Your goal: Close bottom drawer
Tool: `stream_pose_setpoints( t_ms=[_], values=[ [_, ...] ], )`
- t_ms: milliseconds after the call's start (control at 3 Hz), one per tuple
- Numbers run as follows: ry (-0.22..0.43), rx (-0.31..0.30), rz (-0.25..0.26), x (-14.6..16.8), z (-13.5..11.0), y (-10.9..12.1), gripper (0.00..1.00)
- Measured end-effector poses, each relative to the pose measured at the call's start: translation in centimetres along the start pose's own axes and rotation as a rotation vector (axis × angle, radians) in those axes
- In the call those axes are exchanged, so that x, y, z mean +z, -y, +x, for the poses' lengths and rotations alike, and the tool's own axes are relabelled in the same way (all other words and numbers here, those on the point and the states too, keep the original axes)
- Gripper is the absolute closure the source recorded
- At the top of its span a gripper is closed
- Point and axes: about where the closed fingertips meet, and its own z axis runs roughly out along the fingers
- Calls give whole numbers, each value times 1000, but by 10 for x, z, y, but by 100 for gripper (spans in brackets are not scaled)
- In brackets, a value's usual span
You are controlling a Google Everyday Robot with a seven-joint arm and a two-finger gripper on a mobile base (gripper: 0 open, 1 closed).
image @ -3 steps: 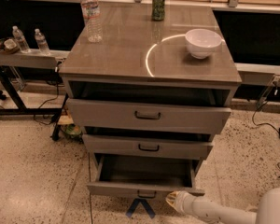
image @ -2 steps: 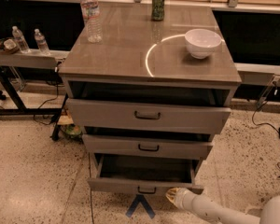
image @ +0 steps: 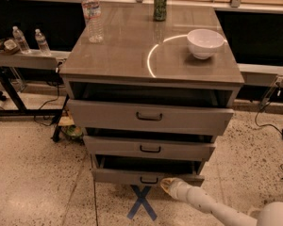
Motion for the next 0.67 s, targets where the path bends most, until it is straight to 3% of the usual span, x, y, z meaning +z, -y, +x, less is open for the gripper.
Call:
stream_pose_setpoints(
  t_ms=[667],
  values=[
    [33, -64, 38, 19, -18, 28, 100]
  ],
)
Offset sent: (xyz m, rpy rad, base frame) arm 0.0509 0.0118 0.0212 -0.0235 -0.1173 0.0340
